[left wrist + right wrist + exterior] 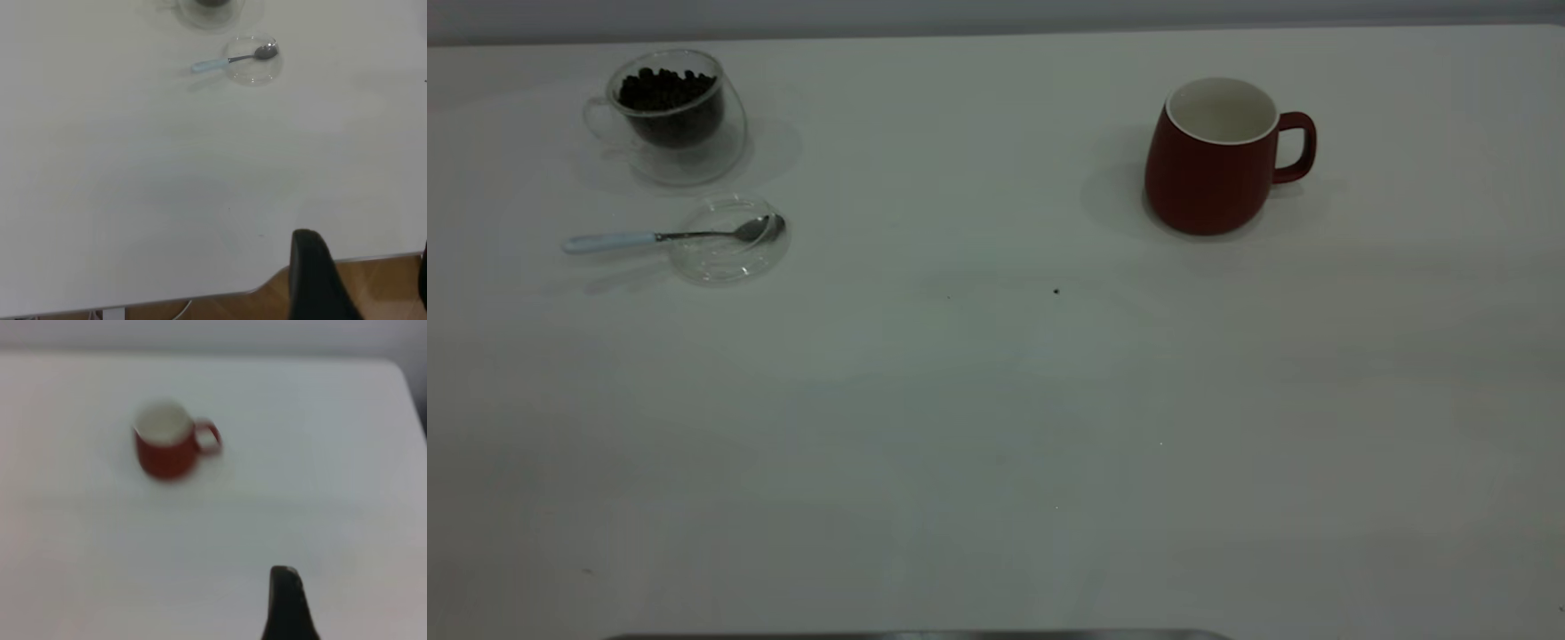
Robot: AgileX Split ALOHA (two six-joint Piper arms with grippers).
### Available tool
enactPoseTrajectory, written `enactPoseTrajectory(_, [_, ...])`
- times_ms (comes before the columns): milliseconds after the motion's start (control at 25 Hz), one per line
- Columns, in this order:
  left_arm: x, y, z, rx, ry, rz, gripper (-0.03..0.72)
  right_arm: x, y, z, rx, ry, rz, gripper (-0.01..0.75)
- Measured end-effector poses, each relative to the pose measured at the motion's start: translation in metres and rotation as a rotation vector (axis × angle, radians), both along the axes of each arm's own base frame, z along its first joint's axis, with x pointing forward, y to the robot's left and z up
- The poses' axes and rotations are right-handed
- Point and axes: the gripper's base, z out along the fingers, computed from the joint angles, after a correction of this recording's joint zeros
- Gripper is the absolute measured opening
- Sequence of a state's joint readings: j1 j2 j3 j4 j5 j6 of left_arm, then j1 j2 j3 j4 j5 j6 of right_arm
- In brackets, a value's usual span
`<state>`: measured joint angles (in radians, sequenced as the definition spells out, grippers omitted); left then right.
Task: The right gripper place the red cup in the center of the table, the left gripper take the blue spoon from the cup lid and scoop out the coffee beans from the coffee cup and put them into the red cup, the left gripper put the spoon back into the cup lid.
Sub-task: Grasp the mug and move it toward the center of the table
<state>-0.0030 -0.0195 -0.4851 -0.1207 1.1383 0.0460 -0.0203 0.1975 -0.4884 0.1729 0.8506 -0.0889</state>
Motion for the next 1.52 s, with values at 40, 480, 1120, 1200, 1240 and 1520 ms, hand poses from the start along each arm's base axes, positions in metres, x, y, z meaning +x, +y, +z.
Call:
enactPoseTrajectory(40, [0.0,0.0,0.0,0.0,0.0,0.0,0.433,0.01,0.001,0.004,0.024,-0.026,0.003,0.551])
enactPoseTrajectory(480, [0.0,0.0,0.0,0.0,0.0,0.0,0.433,0.144,0.012,-0.045,0.219,0.27,0.062,0.552])
enactPoseTrajectory(1120, [0.0,0.0,0.0,0.001,0.0,-0.001,0.433,0.298,0.007,-0.184,0.198,0.507,0.032,0.542])
enactPoseTrajectory(1200, [0.0,0.0,0.0,0.001,0.0,-0.001,0.433,0.32,0.007,-0.194,0.204,0.5,0.027,0.542])
enactPoseTrajectory(1240, [0.0,0.0,0.0,0.001,0.0,-0.001,0.433,0.332,0.006,-0.199,0.211,0.495,0.021,0.541])
enactPoseTrajectory(1520, [0.0,0.0,0.0,0.001,0.0,-0.001,0.433,0.391,0.001,-0.239,0.314,0.484,-0.045,0.54])
